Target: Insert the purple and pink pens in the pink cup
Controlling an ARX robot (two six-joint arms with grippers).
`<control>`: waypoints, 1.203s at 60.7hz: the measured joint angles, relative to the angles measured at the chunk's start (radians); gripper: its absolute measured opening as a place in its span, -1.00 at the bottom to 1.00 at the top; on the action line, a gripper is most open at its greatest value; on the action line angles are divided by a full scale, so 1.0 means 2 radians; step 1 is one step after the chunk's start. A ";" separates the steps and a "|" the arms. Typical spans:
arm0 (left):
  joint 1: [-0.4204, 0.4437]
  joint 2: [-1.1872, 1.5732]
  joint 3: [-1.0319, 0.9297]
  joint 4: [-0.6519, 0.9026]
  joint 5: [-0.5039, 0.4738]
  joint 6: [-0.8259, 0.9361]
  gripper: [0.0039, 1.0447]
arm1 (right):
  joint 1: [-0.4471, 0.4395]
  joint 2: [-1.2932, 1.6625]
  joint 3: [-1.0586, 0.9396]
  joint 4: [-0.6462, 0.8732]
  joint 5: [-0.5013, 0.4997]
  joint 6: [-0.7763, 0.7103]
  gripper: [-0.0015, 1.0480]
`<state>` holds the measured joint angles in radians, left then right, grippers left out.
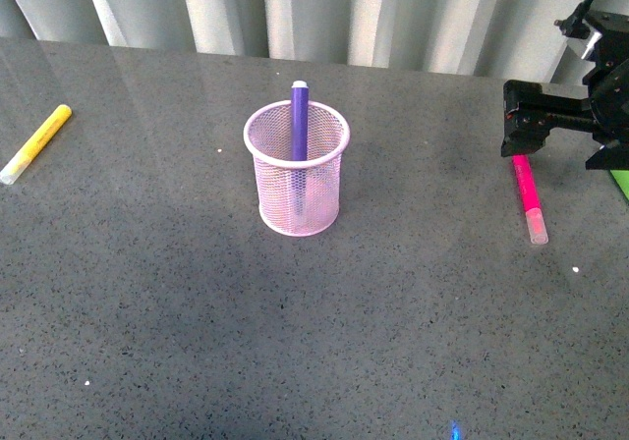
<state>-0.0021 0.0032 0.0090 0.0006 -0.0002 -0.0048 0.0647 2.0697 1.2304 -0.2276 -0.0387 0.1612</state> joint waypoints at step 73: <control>0.000 0.000 0.000 0.000 0.000 0.000 0.88 | -0.011 0.114 0.108 -0.014 0.010 -0.012 0.87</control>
<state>-0.0021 0.0032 0.0090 0.0006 -0.0002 -0.0048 0.0433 2.2986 1.4464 -0.2554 -0.0177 0.1379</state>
